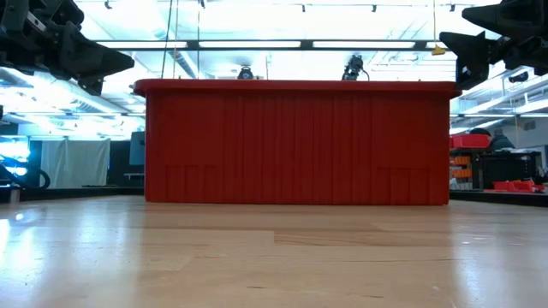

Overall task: Pick and place slides into bin
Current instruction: Return to Home Position

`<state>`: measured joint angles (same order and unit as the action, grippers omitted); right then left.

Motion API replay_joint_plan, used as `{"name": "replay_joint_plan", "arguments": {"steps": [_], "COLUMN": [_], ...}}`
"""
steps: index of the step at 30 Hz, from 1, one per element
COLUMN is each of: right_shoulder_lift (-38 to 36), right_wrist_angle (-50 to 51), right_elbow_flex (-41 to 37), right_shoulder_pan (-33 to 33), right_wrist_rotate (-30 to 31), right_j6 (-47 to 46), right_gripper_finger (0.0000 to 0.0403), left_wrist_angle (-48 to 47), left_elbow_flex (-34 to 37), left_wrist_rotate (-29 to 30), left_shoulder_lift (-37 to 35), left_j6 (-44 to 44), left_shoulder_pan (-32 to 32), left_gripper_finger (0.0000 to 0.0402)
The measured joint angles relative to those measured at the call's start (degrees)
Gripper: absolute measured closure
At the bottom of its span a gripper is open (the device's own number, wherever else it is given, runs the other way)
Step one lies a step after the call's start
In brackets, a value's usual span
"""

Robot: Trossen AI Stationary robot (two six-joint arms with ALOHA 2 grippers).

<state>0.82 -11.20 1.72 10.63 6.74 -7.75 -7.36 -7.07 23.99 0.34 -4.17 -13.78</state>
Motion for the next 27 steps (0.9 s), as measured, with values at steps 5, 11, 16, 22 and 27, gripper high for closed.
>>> {"name": "replay_joint_plan", "arguments": {"steps": [5, 11, 16, 22, 27], "right_shoulder_lift": [0.0, 0.0, 0.0, 0.0, 0.0], "right_wrist_angle": [0.0, 0.0, 0.0, 0.0, 0.0], "right_elbow_flex": [0.0, 0.0, 0.0, 0.0, 0.0], "right_shoulder_pan": [0.0, 0.0, 0.0, 0.0, 0.0], "right_wrist_rotate": [0.0, 0.0, 0.0, 0.0, 0.0], "right_j6": [0.0, 0.0, 0.0, 0.0, 0.0], "right_gripper_finger": [0.0197, 0.0197, 0.0197, 0.0197, 0.0197], "left_wrist_angle": [0.0, 0.0, 0.0, 0.0, 0.0], "left_elbow_flex": [0.0, 0.0, 0.0, 0.0, 0.0], "left_wrist_rotate": [0.0, 0.0, 0.0, 0.0, 0.0], "left_shoulder_lift": [0.0, 0.0, 0.0, 0.0, 0.0], "left_j6": [-0.1, -0.1, -0.1, -0.1, -0.1], "left_shoulder_pan": [0.0, 0.0, 0.0, 0.0, 0.0], "left_gripper_finger": [0.0361, 0.0370, 0.0373, 0.0363, 0.0363]}}
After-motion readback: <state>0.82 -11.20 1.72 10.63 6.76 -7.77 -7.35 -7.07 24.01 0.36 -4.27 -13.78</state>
